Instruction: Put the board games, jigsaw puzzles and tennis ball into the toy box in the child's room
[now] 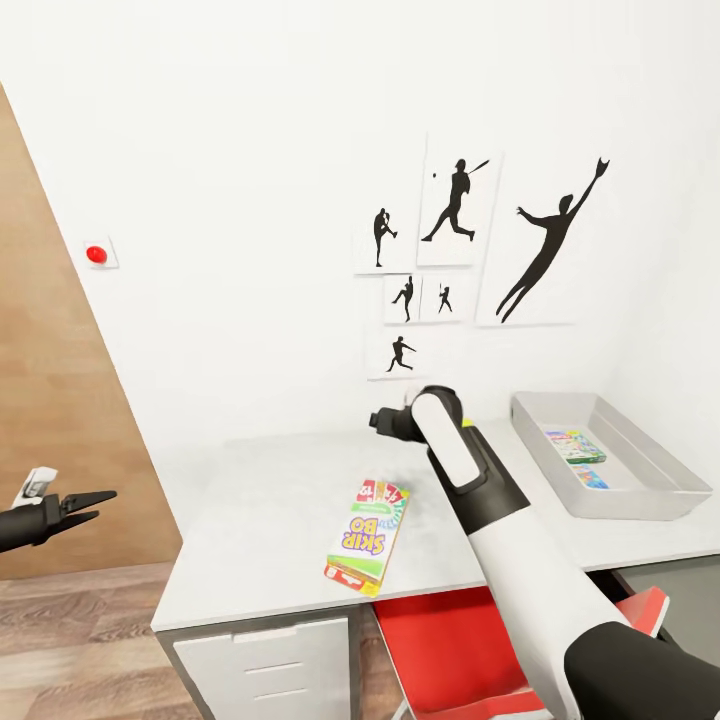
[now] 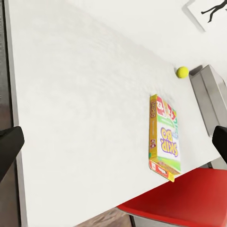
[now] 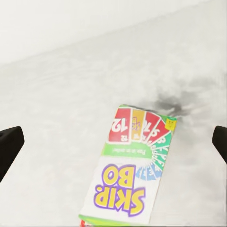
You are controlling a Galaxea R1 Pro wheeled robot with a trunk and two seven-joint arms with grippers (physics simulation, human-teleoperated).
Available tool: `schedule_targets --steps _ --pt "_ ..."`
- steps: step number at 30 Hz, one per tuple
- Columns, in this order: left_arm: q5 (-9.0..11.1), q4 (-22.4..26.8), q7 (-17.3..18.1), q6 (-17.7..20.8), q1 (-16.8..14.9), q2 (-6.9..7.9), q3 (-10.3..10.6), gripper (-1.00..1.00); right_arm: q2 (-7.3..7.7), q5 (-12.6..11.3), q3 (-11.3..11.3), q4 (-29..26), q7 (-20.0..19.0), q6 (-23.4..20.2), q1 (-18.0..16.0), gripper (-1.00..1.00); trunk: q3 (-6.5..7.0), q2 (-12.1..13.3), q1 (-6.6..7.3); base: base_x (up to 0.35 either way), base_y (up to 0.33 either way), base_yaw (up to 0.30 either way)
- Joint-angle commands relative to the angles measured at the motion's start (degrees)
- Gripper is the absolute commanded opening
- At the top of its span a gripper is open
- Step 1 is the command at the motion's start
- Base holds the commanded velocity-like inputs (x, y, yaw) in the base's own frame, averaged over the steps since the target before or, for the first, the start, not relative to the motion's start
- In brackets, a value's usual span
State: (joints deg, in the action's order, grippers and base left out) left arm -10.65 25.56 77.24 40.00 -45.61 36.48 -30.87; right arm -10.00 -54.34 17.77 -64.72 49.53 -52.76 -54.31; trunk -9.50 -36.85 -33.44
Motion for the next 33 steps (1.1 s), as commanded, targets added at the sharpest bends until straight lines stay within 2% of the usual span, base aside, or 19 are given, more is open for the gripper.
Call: schedule_targets --steps 1,7,23,28,33 --pt "-0.6 0.0 0.4 0.6 -0.1 -0.03 -0.4 1.0 0.0 -0.7 -0.3 0.4 0.7 -0.1 -0.1 1.0 -0.1 -0.1 -0.02 0.0 0.0 0.0" --pt "-0.6 0.0 0.5 0.6 -0.1 -0.01 -0.4 1.0 0.0 -1.3 -2.2 3.8 1.1 0.1 0.0 1.0 -0.1 -0.1 -0.02 0.0 0.131 0.0" --pt "-0.6 0.0 0.4 0.5 -0.1 0.0 -0.4 1.0 0.0 -1.2 -2.6 5.9 1.7 0.6 0.0 1.0 -0.1 -0.1 -0.02 0.0 0.274 0.0" --pt "-0.6 0.0 0.4 0.5 -0.1 0.0 -0.4 1.0 0.0 -1.1 -4.3 8.1 2.6 0.5 0.0 1.0 -0.1 -0.1 -0.02 0.0 0.157 0.0" --pt "-0.6 0.0 0.4 0.5 -0.1 0.0 -0.4 1.0 0.0 -1.0 -7.2 10.3 7.2 0.5 0.0 1.0 -0.1 -0.1 -0.02 0.0 0.032 0.0"
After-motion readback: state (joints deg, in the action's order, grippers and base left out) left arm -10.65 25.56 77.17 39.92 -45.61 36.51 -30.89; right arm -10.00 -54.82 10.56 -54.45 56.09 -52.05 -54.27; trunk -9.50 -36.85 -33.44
